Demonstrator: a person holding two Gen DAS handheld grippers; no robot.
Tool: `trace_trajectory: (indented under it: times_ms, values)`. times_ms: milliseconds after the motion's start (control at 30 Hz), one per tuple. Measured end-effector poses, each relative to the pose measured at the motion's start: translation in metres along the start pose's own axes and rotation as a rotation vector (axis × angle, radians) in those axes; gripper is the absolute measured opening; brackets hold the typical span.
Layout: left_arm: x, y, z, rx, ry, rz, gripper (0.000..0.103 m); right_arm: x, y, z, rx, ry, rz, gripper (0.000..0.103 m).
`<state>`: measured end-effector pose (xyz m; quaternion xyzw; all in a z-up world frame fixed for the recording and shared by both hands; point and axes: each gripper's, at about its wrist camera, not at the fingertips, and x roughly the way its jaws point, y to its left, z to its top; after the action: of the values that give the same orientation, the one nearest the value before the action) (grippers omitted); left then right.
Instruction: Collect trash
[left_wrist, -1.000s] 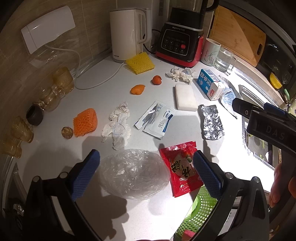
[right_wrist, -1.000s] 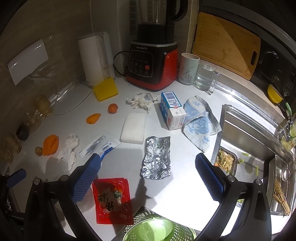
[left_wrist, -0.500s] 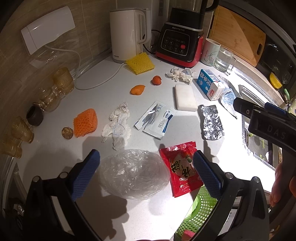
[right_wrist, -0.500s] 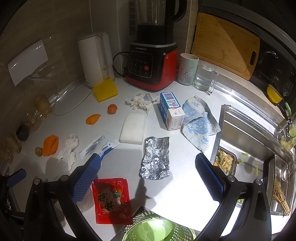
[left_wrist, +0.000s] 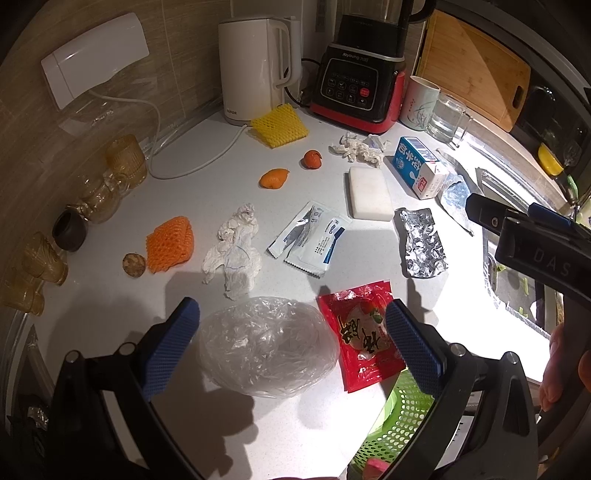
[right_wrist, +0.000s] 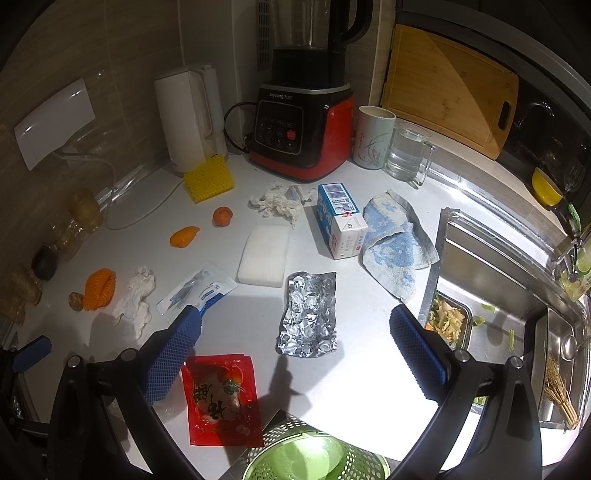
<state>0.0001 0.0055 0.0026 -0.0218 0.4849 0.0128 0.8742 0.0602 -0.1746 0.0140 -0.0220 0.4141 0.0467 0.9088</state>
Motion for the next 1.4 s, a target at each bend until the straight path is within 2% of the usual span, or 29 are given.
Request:
trace_trajectory:
  times_ms: [1000, 1167, 1400]
  values:
    - [-0.002, 0.000, -0.001, 0.005, -0.005, -0.002, 0.097, -0.001, -0.003, -0.003, 0.000, 0.006, 0.002, 0.101]
    - [0.001, 0.010, -0.013, 0.007, -0.020, -0.040, 0.096, 0.002, -0.003, -0.017, 0.000, 0.019, 0.021, 0.101]
    - [0.022, 0.057, -0.041, -0.052, -0.026, -0.016, 0.097, 0.024, 0.005, -0.055, -0.007, 0.070, 0.098, 0.101]
